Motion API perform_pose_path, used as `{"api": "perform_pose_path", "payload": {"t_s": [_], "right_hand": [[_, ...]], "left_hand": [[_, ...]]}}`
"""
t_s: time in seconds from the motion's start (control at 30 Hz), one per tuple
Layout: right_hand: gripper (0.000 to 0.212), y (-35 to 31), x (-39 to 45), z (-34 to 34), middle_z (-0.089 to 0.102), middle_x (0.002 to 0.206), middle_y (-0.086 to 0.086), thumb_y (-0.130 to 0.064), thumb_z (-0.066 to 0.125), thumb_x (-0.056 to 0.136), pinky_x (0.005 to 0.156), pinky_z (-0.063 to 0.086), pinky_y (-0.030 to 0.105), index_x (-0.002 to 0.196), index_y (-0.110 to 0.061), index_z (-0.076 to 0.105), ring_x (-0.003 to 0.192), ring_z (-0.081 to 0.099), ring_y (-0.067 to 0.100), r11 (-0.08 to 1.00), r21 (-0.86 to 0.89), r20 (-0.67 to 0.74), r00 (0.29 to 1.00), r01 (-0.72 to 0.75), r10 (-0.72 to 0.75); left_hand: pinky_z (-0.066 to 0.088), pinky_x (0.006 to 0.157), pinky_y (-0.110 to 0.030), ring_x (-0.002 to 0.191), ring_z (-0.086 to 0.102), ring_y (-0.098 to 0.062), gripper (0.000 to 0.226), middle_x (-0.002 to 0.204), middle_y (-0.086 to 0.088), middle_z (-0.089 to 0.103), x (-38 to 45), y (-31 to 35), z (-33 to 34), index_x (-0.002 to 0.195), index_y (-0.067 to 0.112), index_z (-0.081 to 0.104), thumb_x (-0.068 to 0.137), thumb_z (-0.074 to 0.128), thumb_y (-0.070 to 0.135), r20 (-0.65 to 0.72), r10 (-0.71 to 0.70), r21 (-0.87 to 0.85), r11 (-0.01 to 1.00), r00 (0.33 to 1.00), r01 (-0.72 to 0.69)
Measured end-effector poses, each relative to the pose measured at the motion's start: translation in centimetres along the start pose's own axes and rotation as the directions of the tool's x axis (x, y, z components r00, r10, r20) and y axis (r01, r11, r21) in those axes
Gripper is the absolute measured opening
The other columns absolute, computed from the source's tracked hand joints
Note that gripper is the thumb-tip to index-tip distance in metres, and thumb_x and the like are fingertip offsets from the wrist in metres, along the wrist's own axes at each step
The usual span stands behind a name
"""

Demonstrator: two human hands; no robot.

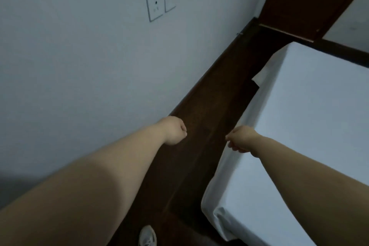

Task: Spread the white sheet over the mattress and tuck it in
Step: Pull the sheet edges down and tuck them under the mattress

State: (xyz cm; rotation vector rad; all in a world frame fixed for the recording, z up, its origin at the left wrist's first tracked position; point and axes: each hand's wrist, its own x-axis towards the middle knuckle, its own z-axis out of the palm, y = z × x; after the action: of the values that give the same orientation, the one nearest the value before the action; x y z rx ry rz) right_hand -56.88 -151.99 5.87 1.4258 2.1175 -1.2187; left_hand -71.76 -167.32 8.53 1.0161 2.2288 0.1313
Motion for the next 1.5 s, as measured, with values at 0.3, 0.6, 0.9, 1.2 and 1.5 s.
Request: {"api": "perform_pose_path", "payload": {"t_s": [0.3,0.6,0.9,1.2,1.5], "right_hand": [[0.018,-8.6,7.1,-11.7,0.067,0.098,0.012,-0.02,0.051,0.097,0.08,0.052,0.033,0.1,-0.006,0.062,0.084,0.062,0.022,0.982,0.188,-0.24,0.968,-0.024,0.07],[0.025,-9.7,22.1,-25.9,0.069,0.107,0.013,-0.02,0.052,0.095,0.069,0.047,0.029,0.109,-0.002,0.064,0.095,0.067,0.026,0.97,0.15,-0.18,0.959,-0.193,0.218],[0.027,-16.9,39.7,-43.3,0.07,0.105,0.015,-0.014,0.055,0.092,0.078,0.049,0.031,0.114,-0.001,0.064,0.081,0.058,0.021,0.979,0.143,-0.271,0.946,-0.142,0.177],[0.03,-14.1,52.7,-60.3,0.068,0.113,0.012,-0.023,0.051,0.096,0.094,0.05,0.035,0.114,-0.003,0.064,0.104,0.065,0.025,0.887,0.357,-0.322,0.853,-0.293,0.411],[0.032,-3.9,67.8,-77.3,0.069,0.108,0.012,-0.019,0.049,0.097,0.078,0.046,0.029,0.118,0.002,0.062,0.087,0.061,0.022,0.732,0.545,-0.242,0.759,-0.409,0.604]], "left_hand": [[0.044,0.099,-0.032,0.119,0.054,-0.026,0.029,0.127,-0.009,0.059,13.8,5.6,-12.9,0.12,0.013,0.063,0.098,0.047,0.022,-0.002,0.213,0.022,0.977,0.977,-0.213],[0.045,0.099,-0.031,0.12,0.054,-0.021,0.032,0.129,-0.003,0.058,32.3,16.9,-22.0,0.127,0.02,0.057,0.097,0.05,0.028,0.108,0.349,0.165,0.917,0.931,-0.363],[0.046,0.099,-0.032,0.117,0.054,-0.02,0.032,0.127,-0.003,0.058,54.5,27.4,-33.1,0.127,0.019,0.056,0.097,0.049,0.027,0.164,0.433,0.208,0.863,0.886,-0.46],[0.049,0.095,-0.031,0.112,0.056,-0.018,0.031,0.125,-0.002,0.058,76.1,47.5,-41.0,0.126,0.018,0.057,0.098,0.049,0.024,0.301,0.524,0.39,0.695,0.797,-0.604],[0.048,0.075,-0.025,0.096,0.057,-0.012,0.026,0.117,0.003,0.059,93.9,68.6,-39.0,0.121,0.027,0.058,0.096,0.05,0.028,0.431,0.538,0.451,0.567,0.724,-0.689]]}}
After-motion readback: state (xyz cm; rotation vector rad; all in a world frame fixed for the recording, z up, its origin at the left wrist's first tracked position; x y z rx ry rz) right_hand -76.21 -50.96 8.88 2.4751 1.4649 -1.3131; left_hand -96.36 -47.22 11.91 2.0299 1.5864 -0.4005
